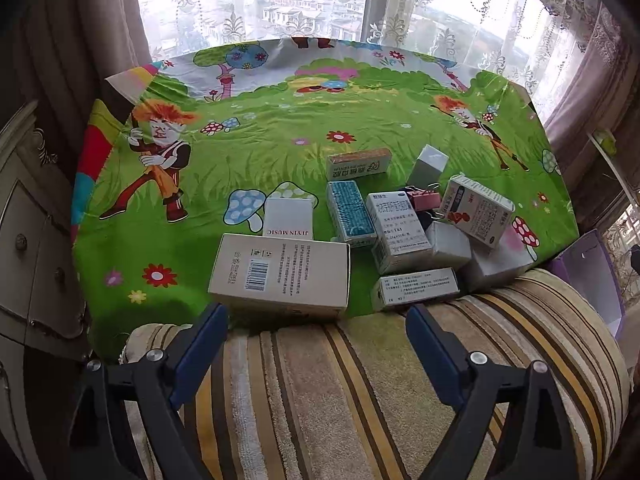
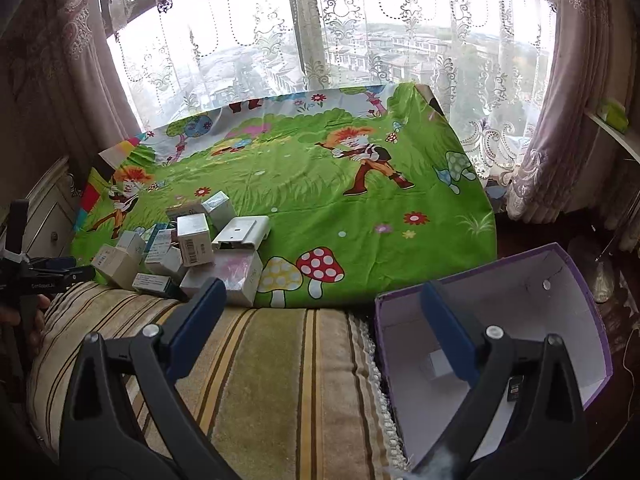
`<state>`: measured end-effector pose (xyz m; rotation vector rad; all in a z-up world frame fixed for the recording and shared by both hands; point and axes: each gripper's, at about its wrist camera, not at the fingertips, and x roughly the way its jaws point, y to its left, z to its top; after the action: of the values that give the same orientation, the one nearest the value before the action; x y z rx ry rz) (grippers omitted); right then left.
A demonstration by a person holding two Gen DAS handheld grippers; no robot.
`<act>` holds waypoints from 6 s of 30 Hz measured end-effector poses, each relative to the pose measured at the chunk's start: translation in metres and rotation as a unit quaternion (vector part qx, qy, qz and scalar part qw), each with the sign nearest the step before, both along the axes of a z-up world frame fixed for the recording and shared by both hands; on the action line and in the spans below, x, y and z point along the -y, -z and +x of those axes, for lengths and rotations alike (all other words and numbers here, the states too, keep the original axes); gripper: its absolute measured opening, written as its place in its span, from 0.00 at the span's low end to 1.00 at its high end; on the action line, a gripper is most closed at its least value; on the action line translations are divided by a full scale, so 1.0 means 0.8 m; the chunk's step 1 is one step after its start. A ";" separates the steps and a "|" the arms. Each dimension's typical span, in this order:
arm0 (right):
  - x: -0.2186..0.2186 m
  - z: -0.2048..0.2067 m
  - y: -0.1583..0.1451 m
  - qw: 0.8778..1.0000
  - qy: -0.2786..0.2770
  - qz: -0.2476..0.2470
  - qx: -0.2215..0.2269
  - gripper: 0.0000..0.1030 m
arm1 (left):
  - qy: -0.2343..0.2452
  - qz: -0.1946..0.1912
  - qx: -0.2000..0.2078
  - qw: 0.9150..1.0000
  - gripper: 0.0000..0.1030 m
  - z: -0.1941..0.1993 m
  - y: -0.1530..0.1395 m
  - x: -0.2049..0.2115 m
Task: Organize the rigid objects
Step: 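Bring both open tools back over the pile of boxes, then grasp the beige barcode box with the left tool while the right tool grasps the white medicine box, then carry both boxes into the purple storage box and open both tools, then return the left tool to the pile and grasp the white JIYIN MUSIC box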
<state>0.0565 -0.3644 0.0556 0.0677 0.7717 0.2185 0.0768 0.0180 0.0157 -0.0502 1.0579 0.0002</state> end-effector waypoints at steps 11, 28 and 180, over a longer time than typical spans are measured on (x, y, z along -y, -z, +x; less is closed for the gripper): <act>-0.095 0.039 0.020 0.992 -0.108 -0.059 -0.026 0.96 | 0.010 0.003 -0.043 0.999 0.89 0.035 0.030 -0.015; -0.190 0.109 0.054 0.973 -0.201 -0.083 -0.075 0.96 | 0.031 0.034 -0.041 0.998 0.91 0.046 0.032 -0.017; -0.060 0.012 -0.027 0.996 -0.084 -0.025 -0.010 0.82 | 0.029 -0.076 0.044 0.996 0.82 0.047 -0.049 0.007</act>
<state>0.0664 -0.3165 0.0772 -0.0436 0.8038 0.3586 0.1141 0.0124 0.0546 -0.1566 0.9689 -0.1336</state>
